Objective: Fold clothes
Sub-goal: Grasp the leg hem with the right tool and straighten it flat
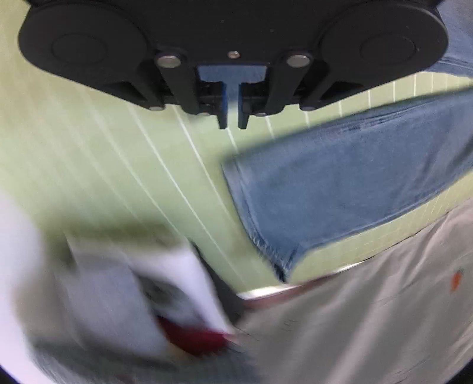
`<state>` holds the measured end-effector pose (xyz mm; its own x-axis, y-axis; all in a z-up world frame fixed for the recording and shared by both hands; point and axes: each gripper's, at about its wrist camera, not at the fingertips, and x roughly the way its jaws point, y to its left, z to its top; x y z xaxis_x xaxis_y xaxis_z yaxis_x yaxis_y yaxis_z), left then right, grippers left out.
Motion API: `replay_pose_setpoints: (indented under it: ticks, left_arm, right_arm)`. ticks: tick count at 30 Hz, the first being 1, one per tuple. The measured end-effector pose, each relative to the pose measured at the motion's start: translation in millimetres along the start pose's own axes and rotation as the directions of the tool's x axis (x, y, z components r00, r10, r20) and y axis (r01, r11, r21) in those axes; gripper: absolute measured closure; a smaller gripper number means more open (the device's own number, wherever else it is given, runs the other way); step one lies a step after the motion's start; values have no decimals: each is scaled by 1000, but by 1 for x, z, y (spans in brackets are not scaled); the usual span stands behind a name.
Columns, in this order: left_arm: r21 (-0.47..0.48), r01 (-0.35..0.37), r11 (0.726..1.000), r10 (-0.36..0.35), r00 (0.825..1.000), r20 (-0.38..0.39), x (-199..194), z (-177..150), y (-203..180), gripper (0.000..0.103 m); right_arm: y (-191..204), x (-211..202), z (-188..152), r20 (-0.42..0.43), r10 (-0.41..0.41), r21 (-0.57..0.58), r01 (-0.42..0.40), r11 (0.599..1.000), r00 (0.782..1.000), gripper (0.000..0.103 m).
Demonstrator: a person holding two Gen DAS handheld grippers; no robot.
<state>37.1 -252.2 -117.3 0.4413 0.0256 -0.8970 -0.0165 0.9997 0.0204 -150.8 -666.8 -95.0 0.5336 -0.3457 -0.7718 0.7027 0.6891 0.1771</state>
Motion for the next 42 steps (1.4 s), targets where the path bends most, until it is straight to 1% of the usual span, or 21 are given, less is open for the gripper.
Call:
replay_pose_setpoints:
  ticks: [1,3,4,5,7,8,11,14,15,16,18,21,24,26,28,29,31,33,36,39,42]
  left_arm:
    - [-1,0,1000,0,1000,-1,0,0,0,0]
    - [-1,-1,1000,1,1000,-1,-1,1,0,0]
    - [-1,-1,1000,1,1000,-2,-1,1,0,0]
    - [-1,-1,1000,1,1000,-2,-1,2,0,0]
    - [-1,1,1000,-1,1000,-3,-2,2,1,0]
    - [-1,2,1000,-2,1000,-5,-2,1,0,0]
    - [0,6,1000,-6,1000,0,-3,-1,0,0]
    - [17,29,999,-29,999,-14,-4,-1,1,0]
    - [16,29,999,-29,1000,-12,-4,-1,2,0]
    - [16,29,999,-28,1000,-10,-4,-1,2,0]
    - [15,28,999,-28,1000,-8,-4,0,3,0]
    - [18,30,999,-30,1000,-8,-4,3,6,0]
    - [21,32,999,-32,999,-18,-4,5,8,0]
    - [-17,14,1000,-13,1000,13,-3,7,10,0]
    - [0,26,1000,-26,1000,-5,-4,6,12,0]
    - [5,36,999,-35,999,-13,-6,5,13,0]
    - [-9,68,998,-68,998,-10,-14,-3,20,0]
    - [-19,93,995,-93,996,1,-24,-13,26,0]
    - [8,115,993,-115,993,10,-40,-30,34,0]
    - [41,124,991,-124,992,13,-53,-49,44,0]
    - [58,135,989,-136,991,9,-62,-66,54,0]
  right_arm:
    - [-3,1,-1,-4,-8,21,8,1000,1000,75]
    - [-3,3,10,32,-3,52,2,999,999,64]
    - [0,6,16,45,-4,48,1,999,999,59]
    - [4,13,22,50,-3,28,1,1000,999,57]
    - [13,30,32,50,2,-15,-1,1000,999,42]
    - [17,42,37,39,-2,-30,3,1000,999,41]
    - [28,77,49,-20,-28,-54,27,998,999,41]
    - [34,89,52,-50,-41,-76,37,996,998,53]
    - [36,91,53,-50,-46,-97,41,994,998,72]
    - [37,92,55,-47,-46,-123,40,992,998,83]
    - [38,94,59,-35,-51,-165,44,985,998,84]
    - [33,102,66,4,-104,-194,103,976,995,84]
    - [34,100,71,17,-122,-179,124,976,992,81]
    - [38,90,69,26,-124,-180,127,975,992,70]
    - [43,70,58,48,-114,-192,121,974,992,33]
    - [43,58,51,59,-104,-179,113,977,993,27]
    - [32,33,37,72,-69,-136,78,988,995,11]
    - [18,8,19,76,-30,-92,37,995,997,0]
    - [1,-21,-14,74,-34,-68,39,997,997,0]
    - [-20,-39,-46,68,-94,-65,99,993,993,0]
    - [-43,-41,-70,17,-142,-47,143,989,990,0]
